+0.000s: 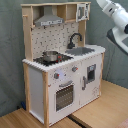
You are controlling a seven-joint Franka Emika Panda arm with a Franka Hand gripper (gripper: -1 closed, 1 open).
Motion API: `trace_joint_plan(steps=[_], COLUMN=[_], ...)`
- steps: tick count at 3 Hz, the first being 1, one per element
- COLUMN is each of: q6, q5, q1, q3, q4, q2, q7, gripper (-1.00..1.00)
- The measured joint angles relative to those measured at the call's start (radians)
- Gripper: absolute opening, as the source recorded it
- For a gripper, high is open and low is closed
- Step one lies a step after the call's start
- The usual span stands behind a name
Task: Play with the kitchen
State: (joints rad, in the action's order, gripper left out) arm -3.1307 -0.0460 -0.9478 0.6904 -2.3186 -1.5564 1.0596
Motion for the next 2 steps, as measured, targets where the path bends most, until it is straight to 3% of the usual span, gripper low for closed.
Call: trace_joint_plan(steps=[2], q6=[0.048], q5=[0.000], q1=[-0.072], q3=[0.025], q4=[0.028], q2=[-0.072], q7=[-0.178], gripper=[1.00])
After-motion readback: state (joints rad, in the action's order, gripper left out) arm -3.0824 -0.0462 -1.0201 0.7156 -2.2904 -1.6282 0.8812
